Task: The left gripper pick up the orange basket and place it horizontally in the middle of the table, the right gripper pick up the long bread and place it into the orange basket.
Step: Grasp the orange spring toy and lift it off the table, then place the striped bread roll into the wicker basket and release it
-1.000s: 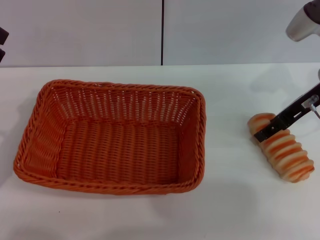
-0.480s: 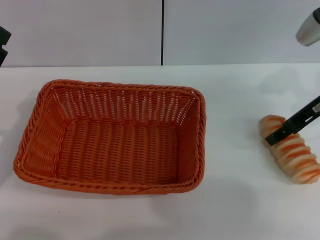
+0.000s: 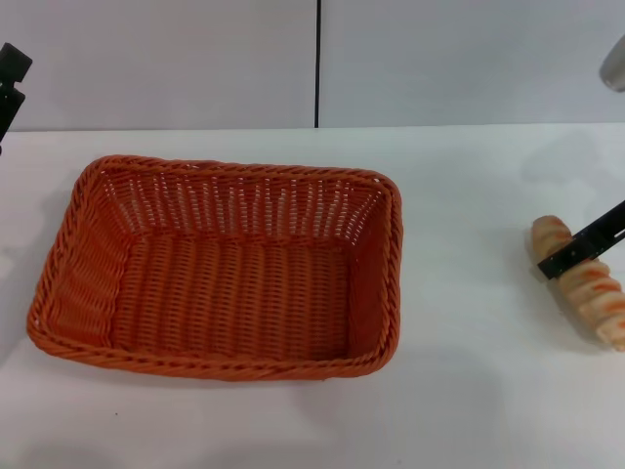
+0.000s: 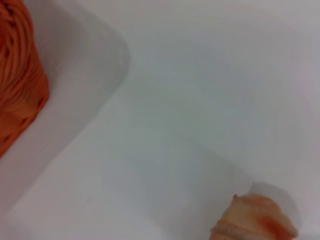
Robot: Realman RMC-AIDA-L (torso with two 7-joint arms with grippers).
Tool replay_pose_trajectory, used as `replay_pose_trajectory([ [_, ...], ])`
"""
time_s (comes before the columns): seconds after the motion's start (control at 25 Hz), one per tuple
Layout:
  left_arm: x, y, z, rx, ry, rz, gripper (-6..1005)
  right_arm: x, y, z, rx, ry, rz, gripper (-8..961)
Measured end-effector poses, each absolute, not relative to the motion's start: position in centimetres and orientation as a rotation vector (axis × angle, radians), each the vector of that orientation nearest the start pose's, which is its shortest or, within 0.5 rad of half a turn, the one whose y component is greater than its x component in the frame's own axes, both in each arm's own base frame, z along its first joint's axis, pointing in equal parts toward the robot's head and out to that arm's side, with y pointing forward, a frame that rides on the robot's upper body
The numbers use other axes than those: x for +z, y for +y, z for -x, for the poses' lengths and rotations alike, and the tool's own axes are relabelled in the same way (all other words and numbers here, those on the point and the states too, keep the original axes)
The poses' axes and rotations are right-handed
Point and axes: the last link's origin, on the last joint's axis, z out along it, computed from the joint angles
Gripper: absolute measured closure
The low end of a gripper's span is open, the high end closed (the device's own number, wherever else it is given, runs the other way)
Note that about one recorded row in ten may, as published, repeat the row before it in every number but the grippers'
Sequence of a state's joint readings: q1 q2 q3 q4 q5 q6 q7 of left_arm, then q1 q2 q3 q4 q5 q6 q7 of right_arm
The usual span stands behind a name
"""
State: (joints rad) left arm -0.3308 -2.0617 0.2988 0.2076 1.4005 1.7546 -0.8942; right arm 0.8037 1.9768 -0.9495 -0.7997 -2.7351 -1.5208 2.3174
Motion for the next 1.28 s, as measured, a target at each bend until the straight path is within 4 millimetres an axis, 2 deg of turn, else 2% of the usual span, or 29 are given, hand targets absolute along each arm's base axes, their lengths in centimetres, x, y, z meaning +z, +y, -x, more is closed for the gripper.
replay_pose_trajectory([
  [0.16, 5.2, 27.0, 31.8, -1.35, -0.536, 1.725, 396, 4.1, 38.9, -25.6, -0.494, 1.203, 2.506, 349],
  [0.48, 5.2, 26.9, 31.9, -1.348, -0.54, 1.724, 397, 4.3, 38.8, -25.3, -0.408, 1.207, 2.509, 448],
  [0.64, 5.2, 26.8, 31.9, -1.348, -0.54, 1.723, 397, 4.8, 38.8, -25.1, -0.298, 1.212, 2.52, 478],
  [0.76, 5.2, 26.7, 31.9, -1.35, -0.542, 1.723, 397, 6.4, 38.8, -24.7, -0.134, 1.199, 2.481, 499],
  [0.8, 5.2, 26.7, 31.9, -1.35, -0.542, 1.723, 397, 6.4, 38.8, -24.7, -0.134, 1.199, 2.481, 505],
  [0.88, 5.3, 26.6, 32.0, -1.351, -0.541, 1.722, 397, 7.9, 38.9, -24.2, 0.032, 1.167, 2.434, 519],
  [0.92, 5.3, 26.6, 32.0, -1.351, -0.541, 1.722, 397, 7.9, 38.9, -24.2, 0.032, 1.167, 2.434, 526],
  [0.96, 5.3, 26.6, 32.0, -1.35, -0.541, 1.722, 397, 8.7, 39.2, -23.4, 0.183, 1.119, 2.414, 533],
  [1.0, 5.3, 26.6, 32.0, -1.35, -0.541, 1.722, 397, 8.7, 39.2, -23.4, 0.183, 1.119, 2.414, 539],
  [1.04, 5.3, 26.7, 32.0, -1.349, -0.541, 1.722, 396, 8.9, 39.3, -22.9, 0.269, 1.085, 2.409, 546],
  [1.16, 5.3, 26.9, 31.8, -1.351, -0.537, 1.725, 396, 8.3, 39.5, -20.1, 0.647, 0.867, 2.468, 568],
  [1.28, 5.3, 26.9, 31.8, -1.352, -0.535, 1.726, 396, 7.1, 39.5, -18.1, 0.86, 0.708, 2.512, 591],
])
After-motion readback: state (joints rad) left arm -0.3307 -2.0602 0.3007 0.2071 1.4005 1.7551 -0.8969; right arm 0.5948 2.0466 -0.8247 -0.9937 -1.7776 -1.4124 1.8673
